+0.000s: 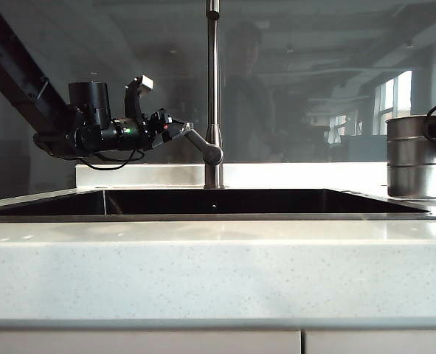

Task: Pick up the mug next to the sink, go to the faucet to get some water, pour the water into the sink, and finally put the mug back to its place.

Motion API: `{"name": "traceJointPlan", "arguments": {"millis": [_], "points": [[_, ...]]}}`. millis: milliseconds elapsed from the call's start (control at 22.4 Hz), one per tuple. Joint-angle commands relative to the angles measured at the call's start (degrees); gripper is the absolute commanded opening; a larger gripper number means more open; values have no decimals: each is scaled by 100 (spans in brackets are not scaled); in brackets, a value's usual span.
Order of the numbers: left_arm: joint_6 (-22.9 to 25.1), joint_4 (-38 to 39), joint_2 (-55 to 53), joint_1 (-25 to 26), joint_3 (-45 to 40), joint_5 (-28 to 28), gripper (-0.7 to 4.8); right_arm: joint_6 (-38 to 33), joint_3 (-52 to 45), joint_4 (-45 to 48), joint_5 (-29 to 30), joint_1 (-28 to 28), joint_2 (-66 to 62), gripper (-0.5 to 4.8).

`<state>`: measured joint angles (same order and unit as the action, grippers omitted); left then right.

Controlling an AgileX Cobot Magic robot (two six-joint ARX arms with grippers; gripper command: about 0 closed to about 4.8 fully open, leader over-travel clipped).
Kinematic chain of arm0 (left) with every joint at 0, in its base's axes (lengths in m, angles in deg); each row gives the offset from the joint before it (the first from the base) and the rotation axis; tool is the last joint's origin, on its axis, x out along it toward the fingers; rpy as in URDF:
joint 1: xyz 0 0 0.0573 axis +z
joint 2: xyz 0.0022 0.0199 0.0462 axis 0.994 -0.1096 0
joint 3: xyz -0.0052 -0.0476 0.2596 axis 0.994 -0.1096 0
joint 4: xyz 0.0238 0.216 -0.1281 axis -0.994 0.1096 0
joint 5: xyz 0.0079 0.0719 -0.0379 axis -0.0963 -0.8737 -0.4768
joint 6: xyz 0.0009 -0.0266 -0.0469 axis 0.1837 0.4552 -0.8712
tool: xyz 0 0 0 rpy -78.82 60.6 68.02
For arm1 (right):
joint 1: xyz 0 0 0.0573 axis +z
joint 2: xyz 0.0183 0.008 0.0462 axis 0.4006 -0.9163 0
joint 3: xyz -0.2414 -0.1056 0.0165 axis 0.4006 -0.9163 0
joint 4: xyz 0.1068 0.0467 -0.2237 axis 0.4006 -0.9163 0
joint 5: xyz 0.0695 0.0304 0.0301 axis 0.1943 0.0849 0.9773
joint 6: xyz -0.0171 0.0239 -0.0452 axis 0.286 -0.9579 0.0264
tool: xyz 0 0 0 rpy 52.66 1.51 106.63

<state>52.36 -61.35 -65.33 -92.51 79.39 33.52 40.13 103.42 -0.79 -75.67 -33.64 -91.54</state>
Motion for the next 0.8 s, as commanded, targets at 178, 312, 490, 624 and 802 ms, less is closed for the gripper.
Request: {"name": "traceJointPlan", "arguments": {"millis": [178,312,490,624,802], "points": [[28,260,-20,83,-2,-389,268,2,22,376,66,2,-48,0],[28,297,-17,83,-2,-389,268,2,22,354,66,0,-48,50],[28,317,-20,83,-2,-389,268,2,20,247,66,0,-48,84],[28,332,-20,83,-2,-389,268,4,20,262,61,0,-46,86],[28,334,-20,83,-2,-389,268,90,2,260,24,-2,-42,123]]}}
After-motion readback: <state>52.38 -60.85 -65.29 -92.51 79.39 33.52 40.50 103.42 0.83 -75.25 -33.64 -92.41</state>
